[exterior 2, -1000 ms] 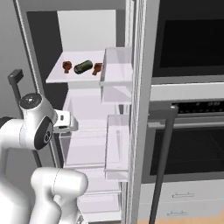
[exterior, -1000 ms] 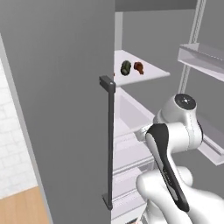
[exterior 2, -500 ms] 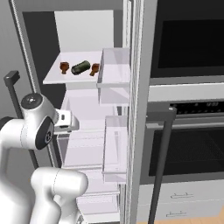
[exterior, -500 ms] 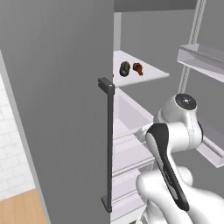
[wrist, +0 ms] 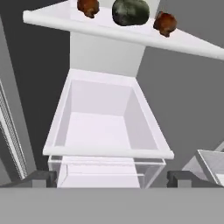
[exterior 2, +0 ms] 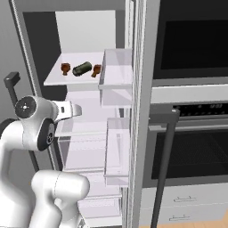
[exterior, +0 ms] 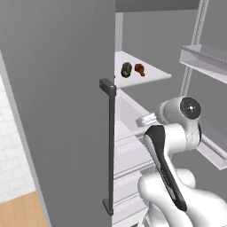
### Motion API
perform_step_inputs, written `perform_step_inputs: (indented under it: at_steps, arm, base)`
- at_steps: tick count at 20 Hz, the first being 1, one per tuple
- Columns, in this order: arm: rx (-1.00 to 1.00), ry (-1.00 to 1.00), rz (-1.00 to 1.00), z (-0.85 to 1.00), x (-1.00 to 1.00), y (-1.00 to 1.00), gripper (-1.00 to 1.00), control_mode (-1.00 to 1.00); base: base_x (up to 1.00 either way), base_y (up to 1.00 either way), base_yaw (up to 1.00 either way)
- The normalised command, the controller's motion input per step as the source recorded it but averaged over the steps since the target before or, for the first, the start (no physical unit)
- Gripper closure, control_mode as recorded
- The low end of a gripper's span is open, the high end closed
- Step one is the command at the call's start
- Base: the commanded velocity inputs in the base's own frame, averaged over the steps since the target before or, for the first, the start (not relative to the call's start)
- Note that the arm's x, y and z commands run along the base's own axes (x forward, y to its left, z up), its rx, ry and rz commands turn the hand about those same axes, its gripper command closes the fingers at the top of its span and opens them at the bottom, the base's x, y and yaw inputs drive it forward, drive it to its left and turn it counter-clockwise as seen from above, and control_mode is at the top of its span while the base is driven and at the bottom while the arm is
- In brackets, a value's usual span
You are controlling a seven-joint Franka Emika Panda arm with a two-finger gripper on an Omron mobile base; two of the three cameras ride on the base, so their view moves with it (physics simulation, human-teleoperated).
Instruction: Place one cucumber and one chicken drumstick in each tupperware on the nearby counter, to pack two identical lunches.
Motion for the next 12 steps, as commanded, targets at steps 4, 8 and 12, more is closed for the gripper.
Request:
perform_step_inputs:
  at_steps: [4,8,12]
  arm:
    - [0.05,-0.14,-0.05,0.91,0.03,-0.11,-1.0,-1.0]
    - [0.16,-0.07,-0.01,0.84,0.0,-0.1,-1.0,-1.0]
    - [0.2,-0.03,0.0,0.68,0.0,-0.07,-1.0,-1.0]
  base:
    - [0.0,0.0,0.0]
    - [0.0,0.0,0.0]
    - [0.0,0.0,0.0]
